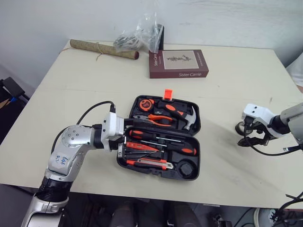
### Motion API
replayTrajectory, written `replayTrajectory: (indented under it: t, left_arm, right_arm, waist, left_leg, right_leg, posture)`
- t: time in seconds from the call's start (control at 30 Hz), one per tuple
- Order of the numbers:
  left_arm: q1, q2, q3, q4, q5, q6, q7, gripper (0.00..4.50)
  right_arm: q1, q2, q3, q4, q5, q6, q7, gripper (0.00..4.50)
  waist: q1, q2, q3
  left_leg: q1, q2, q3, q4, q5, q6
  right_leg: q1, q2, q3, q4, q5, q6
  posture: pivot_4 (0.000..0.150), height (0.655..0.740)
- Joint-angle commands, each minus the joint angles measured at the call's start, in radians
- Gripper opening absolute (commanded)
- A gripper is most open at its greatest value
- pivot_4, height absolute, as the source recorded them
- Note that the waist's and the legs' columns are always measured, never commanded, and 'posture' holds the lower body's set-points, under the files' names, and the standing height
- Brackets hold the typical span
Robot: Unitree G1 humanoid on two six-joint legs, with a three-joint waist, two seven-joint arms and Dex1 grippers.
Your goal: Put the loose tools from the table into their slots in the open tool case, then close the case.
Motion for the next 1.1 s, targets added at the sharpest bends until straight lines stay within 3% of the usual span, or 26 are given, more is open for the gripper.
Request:
replayTrajectory:
  t: [0.03, 0.2, 0.3, 0.43, 0.53, 0.73, 0.87, 1.1]
  left_arm:
    - [-0.021, 0.024, -0.006, -0.025, -0.032, 0.001, -0.063, 4.50]
    - [-0.021, 0.017, -0.013, -0.031, -0.039, 0.004, -0.092, 4.50]
    - [-0.010, 0.019, -0.006, -0.049, -0.041, 0.007, -0.090, 4.50]
    - [0.007, 0.037, 0.009, -0.064, -0.061, 0.008, -0.115, 4.50]
    - [0.026, 0.059, 0.012, -0.067, -0.055, -0.009, -0.141, 4.50]
    - [0.069, 0.119, 0.028, -0.065, -0.059, 0.008, -0.173, 4.50]
    - [0.090, 0.127, 0.033, -0.055, -0.033, -0.027, -0.166, 4.50]
    - [0.108, 0.129, 0.031, -0.074, -0.025, -0.022, -0.131, 4.50]
  right_arm:
    - [-0.029, 0.005, -0.004, 0.019, -0.040, -0.033, -0.012, 2.60]
    - [-0.020, 0.006, -0.024, 0.049, -0.061, -0.130, -0.019, 0.04]
    - [0.030, -0.042, -0.089, -0.093, 0.050, -0.198, 0.121, 0.04]
    - [0.087, -0.099, -0.156, -0.412, 0.270, -0.006, 0.285, 0.04]
    - [0.148, -0.119, -0.165, -0.657, 0.406, 0.085, 0.293, 0.04]
    - [0.184, -0.045, -0.134, -0.956, 0.609, 0.232, 0.222, 0.04]
    - [0.210, -0.011, -0.034, -1.017, 0.558, 0.213, 0.165, 0.04]
    - [0.157, 0.016, 0.099, -0.925, 0.396, 0.146, 0.123, 0.04]
  waist:
    - [-0.001, 0.000, 0.000]
    - [0.001, 0.000, 0.000]
    - [0.003, 0.001, 0.000]
    - [-0.002, 0.004, 0.002]
    - [-0.002, 0.004, 0.002]
    - [0.002, 0.004, 0.002]
    - [0.004, 0.003, 0.002]
    - [0.000, 0.003, 0.002]
  left_leg:
    - [0.000, 0.000, 0.000, 0.000, 0.000, 0.000]
    - [0.000, 0.000, 0.000, 0.001, 0.000, 0.000]
    - [0.000, 0.000, 0.000, 0.001, 0.000, 0.000]
    - [-0.001, 0.000, -0.001, 0.001, 0.000, 0.000]
    - [0.000, 0.001, -0.002, 0.001, 0.000, 0.000]
    - [0.000, 0.000, -0.003, 0.001, -0.001, 0.001]
    - [-0.001, 0.000, -0.003, 0.001, -0.001, 0.001]
    - [-0.001, 0.000, -0.003, 0.002, -0.002, 0.002]
  right_leg:
    - [0.000, 0.000, 0.000, 0.000, 0.000, 0.000]
    - [0.000, 0.000, 0.000, 0.000, 0.000, 0.000]
    - [0.000, 0.000, 0.000, 0.000, 0.000, 0.000]
    - [0.000, 0.000, 0.000, 0.000, 0.000, 0.000]
    - [0.000, 0.001, -0.001, 0.001, 0.000, 0.000]
    - [0.001, 0.000, -0.001, 0.000, 0.000, 0.000]
    - [0.001, -0.001, -0.001, 0.000, 0.000, 0.000]
    - [0.001, -0.001, -0.001, 0.000, 0.000, 0.000]
  posture:
    - [0.150, 0.7400]
    - [0.150, 0.7400]
    - [0.150, 0.7400]
    - [0.150, 0.7400]
    - [0.150, 0.7400]
    - [0.150, 0.7400]
    - [0.150, 0.7400]
    - [0.150, 0.7400]
